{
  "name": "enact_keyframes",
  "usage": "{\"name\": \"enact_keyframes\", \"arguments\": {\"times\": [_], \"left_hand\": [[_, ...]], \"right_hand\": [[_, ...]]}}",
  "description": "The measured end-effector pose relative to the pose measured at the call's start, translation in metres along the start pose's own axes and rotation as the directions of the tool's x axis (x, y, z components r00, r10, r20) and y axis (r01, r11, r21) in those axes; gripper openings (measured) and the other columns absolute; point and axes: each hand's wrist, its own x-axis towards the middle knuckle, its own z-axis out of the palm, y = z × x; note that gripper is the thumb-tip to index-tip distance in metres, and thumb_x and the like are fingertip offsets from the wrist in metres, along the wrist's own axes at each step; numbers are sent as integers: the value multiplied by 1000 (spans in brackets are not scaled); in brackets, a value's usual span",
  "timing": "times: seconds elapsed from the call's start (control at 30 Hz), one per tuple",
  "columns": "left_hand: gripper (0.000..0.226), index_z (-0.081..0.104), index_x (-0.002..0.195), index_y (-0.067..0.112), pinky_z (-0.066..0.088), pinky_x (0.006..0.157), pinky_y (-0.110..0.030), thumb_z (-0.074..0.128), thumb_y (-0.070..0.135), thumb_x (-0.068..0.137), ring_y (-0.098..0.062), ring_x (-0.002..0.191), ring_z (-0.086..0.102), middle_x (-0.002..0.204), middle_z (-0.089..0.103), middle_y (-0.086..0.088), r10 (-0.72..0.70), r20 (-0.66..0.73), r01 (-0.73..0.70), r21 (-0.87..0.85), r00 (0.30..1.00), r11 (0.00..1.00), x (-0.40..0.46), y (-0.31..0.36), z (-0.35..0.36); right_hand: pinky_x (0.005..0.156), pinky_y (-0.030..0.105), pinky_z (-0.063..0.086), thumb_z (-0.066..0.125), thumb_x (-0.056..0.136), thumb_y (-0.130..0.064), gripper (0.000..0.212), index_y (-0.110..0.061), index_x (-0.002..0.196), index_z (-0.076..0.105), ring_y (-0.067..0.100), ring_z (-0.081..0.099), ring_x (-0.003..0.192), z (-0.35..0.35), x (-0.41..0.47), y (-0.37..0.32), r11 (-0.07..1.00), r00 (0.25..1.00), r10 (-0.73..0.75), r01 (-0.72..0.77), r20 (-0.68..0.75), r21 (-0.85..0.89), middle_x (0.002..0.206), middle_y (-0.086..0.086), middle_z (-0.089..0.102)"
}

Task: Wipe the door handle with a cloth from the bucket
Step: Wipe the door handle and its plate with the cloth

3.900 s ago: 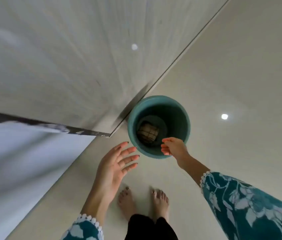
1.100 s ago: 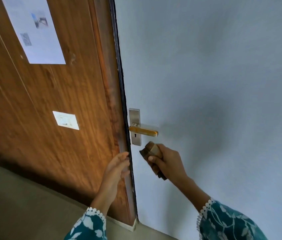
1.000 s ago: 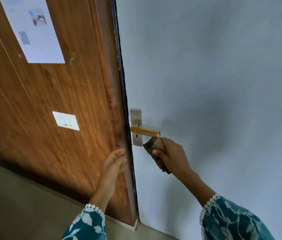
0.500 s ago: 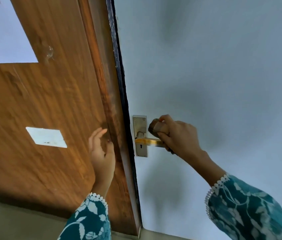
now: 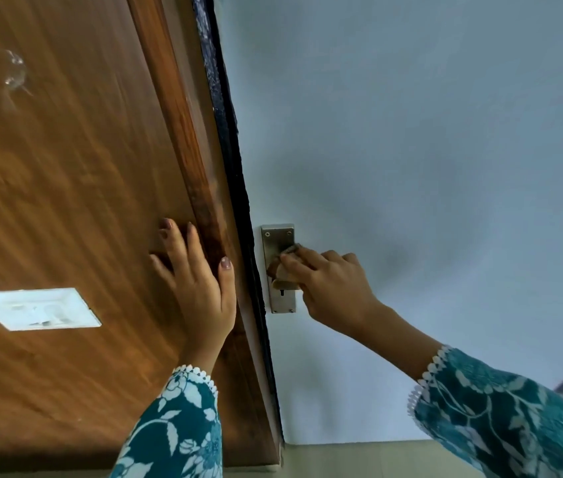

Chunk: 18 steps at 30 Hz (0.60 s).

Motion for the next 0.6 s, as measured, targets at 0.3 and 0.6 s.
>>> {"name": "enact_keyframes", "arguments": {"times": [0.3, 0.6], "left_hand": [[56, 24, 145, 0, -8, 116, -46, 20, 35, 101, -21, 148, 4, 149, 31, -22, 79, -21, -75, 159, 997, 984, -1, -9, 15], [55, 29, 143, 0, -8, 116, -47, 22, 35, 101, -19, 148, 2, 148, 32, -19, 108, -53, -97, 184, 993, 978, -2, -13, 17]], "right_hand": [[63, 38, 49, 77, 59, -6, 52, -14, 109, 67, 36, 63, 64, -17, -19, 15, 969, 978, 187, -169, 89, -178, 100, 12, 72], [78, 41, 46, 60, 82, -12, 36, -3, 116, 58, 33, 60, 95, -17, 20, -50, 976, 988, 93, -66, 124, -208, 103, 16, 66]]}}
